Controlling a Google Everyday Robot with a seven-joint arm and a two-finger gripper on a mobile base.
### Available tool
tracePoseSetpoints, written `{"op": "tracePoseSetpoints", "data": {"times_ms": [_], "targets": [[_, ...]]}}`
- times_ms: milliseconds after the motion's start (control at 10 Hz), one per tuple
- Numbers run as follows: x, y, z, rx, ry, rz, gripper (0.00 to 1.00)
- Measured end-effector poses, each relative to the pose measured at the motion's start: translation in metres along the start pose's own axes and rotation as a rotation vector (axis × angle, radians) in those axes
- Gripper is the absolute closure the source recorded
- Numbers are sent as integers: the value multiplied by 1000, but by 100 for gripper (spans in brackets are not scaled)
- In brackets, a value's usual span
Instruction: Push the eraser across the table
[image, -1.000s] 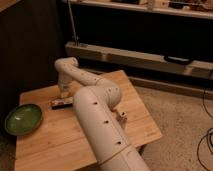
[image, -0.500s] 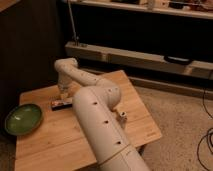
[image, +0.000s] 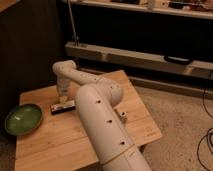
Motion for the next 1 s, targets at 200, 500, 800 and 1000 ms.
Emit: {"op": "tracePoseSetpoints", "data": {"times_ms": [200, 500, 800, 1000], "targets": [[2, 13, 1, -14, 12, 9, 100], [4, 30, 1, -28, 22, 19, 100], [-3, 44, -2, -32, 21, 20, 100], [-7, 55, -2, -41, 20, 20, 100]]}}
